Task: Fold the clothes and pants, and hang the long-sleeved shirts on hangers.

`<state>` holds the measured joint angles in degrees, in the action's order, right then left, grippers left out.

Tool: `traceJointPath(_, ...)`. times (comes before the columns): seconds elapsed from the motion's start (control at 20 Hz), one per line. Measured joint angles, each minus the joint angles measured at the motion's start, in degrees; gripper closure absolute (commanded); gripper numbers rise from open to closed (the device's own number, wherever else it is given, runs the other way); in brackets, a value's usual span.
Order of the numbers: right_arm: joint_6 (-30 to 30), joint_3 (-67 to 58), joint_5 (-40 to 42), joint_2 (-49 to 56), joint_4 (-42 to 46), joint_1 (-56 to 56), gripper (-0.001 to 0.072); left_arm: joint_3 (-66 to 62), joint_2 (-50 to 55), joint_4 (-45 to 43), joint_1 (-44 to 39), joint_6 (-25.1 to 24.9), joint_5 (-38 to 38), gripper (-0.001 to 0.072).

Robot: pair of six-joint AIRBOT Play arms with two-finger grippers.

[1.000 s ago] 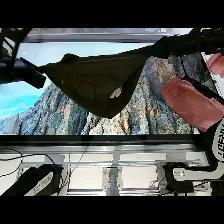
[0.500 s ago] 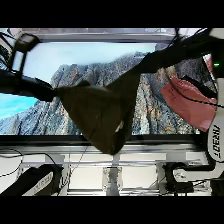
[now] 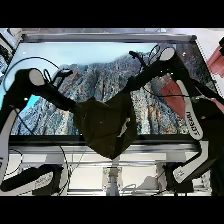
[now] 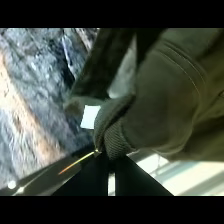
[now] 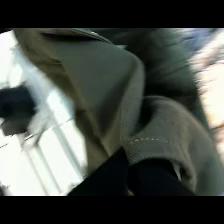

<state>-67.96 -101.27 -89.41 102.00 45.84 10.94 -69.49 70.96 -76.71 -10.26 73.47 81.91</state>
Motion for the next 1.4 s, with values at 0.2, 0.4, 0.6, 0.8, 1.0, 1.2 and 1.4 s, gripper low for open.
traceJointPath(0.2,0.63,-0.04,4.72,3.37,3.19,-0.22,0.0330,1.88,3.78,0.04,0.00,-1.07,-5.31,0.0665)
traceJointPath(0.4,-1.62,-1.68,-0.87,4.00,2.58,-2.99,0.0329,2.43,5.33,-0.98,0.00,-1.66,-8.04,0.0664)
traceJointPath(0.6,-1.57,4.63,-5.14,0.70,-0.81,-4.24,0.0330,2.56,5.75,-2.14,0.00,-1.90,-8.98,0.0665)
traceJointPath(0.8,2.23,18.49,-0.68,-2.56,-4.02,-2.64,0.0333,2.58,5.86,-2.54,0.00,-1.92,-9.31,0.0664)
traceJointPath(1.0,4.76,27.89,8.63,-3.48,-6.73,-1.25,0.0334,2.58,5.88,-2.69,0.00,-1.95,-9.42,0.0664)
traceJointPath(1.2,4.46,31.12,17.05,-3.67,-6.93,-0.70,0.0334,2.58,5.88,-2.71,0.00,-1.95,-9.44,0.0664)
traceJointPath(1.4,2.19,33.16,20.63,-3.72,-4.15,-0.59,0.0334,2.58,5.88,-2.73,0.00,-1.95,-9.44,0.0664)
